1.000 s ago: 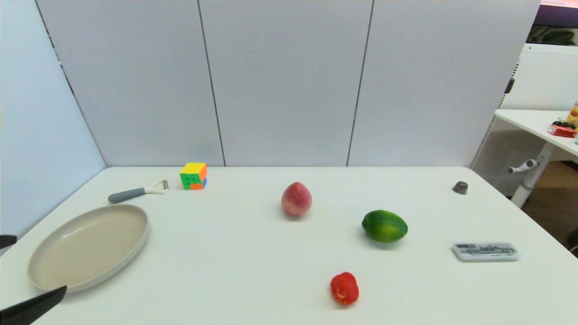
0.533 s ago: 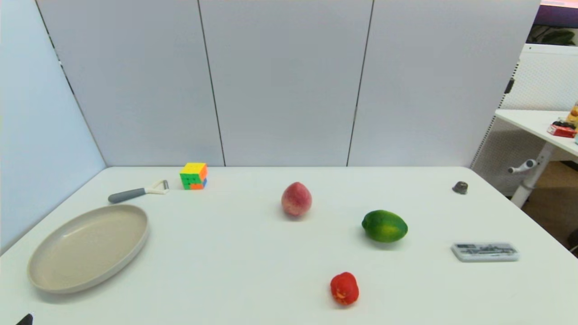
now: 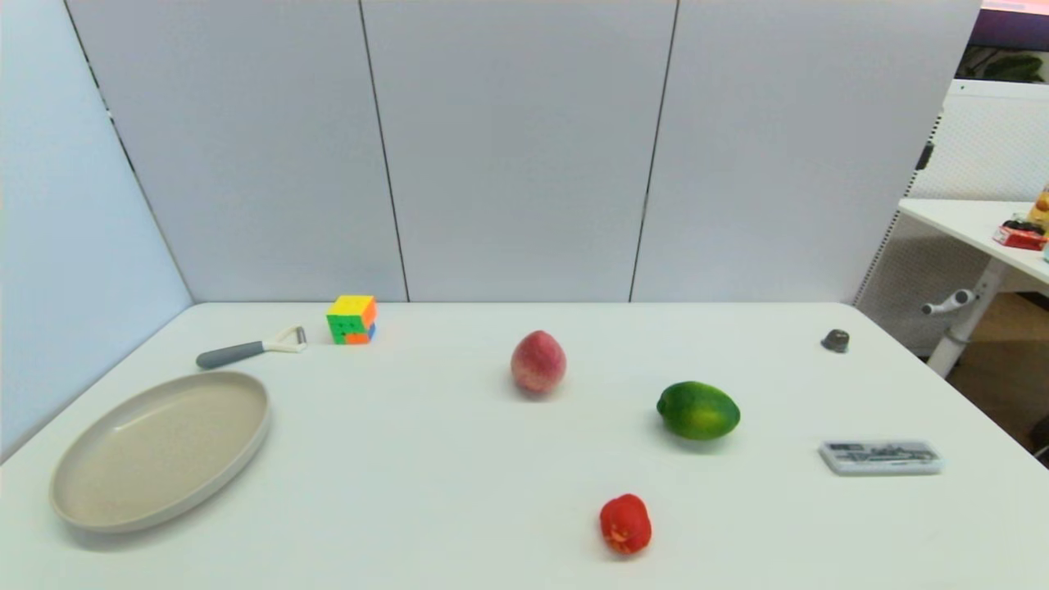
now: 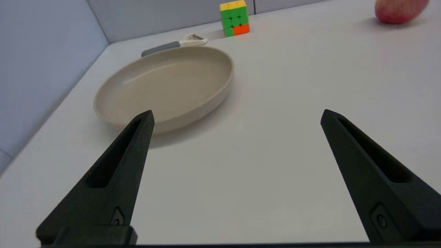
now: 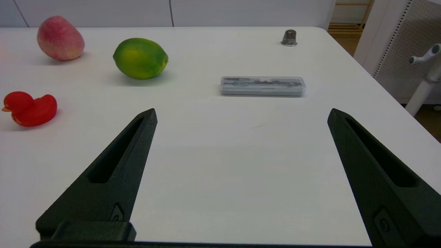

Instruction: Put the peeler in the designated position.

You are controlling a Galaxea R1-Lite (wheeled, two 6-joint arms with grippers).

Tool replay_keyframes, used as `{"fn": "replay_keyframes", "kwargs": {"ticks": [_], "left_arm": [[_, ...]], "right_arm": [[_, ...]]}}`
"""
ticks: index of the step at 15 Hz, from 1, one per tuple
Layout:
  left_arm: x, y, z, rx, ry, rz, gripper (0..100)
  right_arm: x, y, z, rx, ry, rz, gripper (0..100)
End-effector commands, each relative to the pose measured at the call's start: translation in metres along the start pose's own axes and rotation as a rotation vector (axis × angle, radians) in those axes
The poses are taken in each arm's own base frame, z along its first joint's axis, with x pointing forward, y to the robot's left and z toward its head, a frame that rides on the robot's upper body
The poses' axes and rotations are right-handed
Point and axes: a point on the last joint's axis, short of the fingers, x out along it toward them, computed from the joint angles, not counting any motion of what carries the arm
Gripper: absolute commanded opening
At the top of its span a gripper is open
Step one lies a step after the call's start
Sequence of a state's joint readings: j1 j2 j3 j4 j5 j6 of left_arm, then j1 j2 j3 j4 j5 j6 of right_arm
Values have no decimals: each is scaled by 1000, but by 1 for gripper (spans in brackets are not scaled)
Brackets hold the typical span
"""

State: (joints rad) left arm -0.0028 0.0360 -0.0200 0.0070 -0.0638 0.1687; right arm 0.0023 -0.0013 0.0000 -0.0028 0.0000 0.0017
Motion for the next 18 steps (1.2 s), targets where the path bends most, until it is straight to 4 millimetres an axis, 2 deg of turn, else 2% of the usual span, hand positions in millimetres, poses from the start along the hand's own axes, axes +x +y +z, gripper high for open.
{"fn": "replay_keyframes", "kwargs": {"ticks": [1,12,18], "left_arm": [[-1,0,-5,-100,-18,32,100],[-1,0,-6,-154,-16,61,100],[-1,0,-6,-154,-16,62,100]], "right_arm": [[0,0,0,0,3,1,100],[0,0,0,0,3,1,100],[0,0,-1,-58,5,13,100]]}}
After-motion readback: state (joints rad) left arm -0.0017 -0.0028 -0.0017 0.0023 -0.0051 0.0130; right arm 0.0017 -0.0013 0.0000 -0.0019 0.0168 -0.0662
